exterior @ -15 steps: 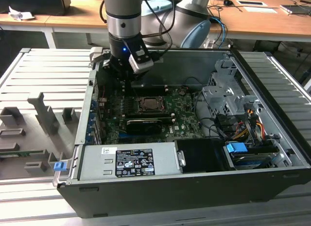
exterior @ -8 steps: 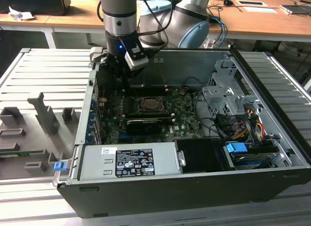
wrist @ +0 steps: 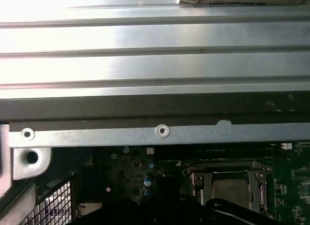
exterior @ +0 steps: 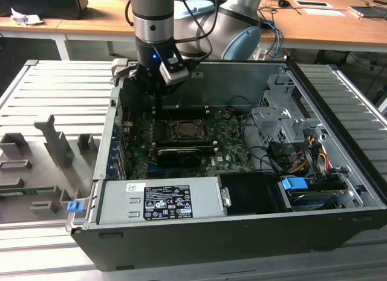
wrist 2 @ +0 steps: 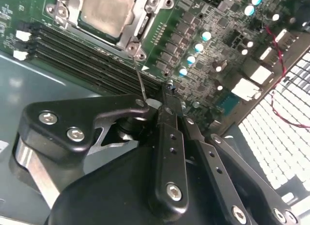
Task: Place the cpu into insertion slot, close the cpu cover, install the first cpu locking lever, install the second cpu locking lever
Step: 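Install the first cpu locking lever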
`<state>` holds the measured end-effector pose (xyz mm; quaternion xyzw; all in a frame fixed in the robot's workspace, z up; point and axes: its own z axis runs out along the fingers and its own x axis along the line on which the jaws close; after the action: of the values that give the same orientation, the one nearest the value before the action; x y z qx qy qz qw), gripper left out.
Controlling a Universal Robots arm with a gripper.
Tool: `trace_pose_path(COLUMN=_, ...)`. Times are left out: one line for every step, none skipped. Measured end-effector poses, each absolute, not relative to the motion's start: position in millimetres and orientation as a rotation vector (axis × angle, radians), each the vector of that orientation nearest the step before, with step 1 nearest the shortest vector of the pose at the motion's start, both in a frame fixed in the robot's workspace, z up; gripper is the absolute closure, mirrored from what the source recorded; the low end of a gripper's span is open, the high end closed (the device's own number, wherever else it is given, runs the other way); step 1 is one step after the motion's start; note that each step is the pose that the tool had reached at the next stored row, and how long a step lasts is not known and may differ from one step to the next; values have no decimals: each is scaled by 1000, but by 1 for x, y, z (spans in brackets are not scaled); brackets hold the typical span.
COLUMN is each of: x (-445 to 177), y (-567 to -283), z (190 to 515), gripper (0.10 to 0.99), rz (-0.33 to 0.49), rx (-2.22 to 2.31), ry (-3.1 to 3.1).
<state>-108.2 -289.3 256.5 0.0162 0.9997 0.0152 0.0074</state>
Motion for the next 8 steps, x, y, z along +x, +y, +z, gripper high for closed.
trace_pose_path(x=-106, y=-289, z=257, gripper=980, rz=47, rx=51, ry=3126)
trace_pose_path(x=-104, y=-289, z=256, gripper=980, rz=47, rx=51, ry=3126)
trace_pose_path(x=-102, y=-289, z=256, gripper=980, rz=47, rx=51, ry=3126)
trace_pose_path(x=-100, y=-289, z=256, gripper=980, rz=47, rx=51, ry=3126)
trace_pose_path(x=-98, y=-289, z=256, gripper=980, rz=47, rx=51, ry=3126)
trace_pose_path(x=-96, y=-289, z=256, gripper=980, rz=47, rx=51, ry=3126)
trace_pose_path(x=-93, y=-289, z=256, gripper=980, rz=47, rx=51, ry=3126)
trace_pose_path(x=-92, y=-289, z=256, gripper=980, rz=47, rx=51, ry=3126)
